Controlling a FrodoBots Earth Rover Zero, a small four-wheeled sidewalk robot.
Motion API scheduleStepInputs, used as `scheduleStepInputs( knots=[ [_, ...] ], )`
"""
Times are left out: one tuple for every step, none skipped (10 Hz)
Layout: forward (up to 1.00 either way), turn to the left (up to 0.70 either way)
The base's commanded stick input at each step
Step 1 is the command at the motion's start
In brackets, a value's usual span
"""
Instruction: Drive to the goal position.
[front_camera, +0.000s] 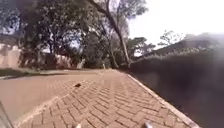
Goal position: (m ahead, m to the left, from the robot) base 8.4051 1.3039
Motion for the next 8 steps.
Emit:
scheduleStepInputs(
  knots=[
    [0.70,0.00],
    [0.70,0.00],
    [0.70,0.00],
    [0.70,0.00],
    [0.70,0.00],
    [0.70,0.00],
    [0.70,0.00],
    [0.70,0.00]
  ],
)
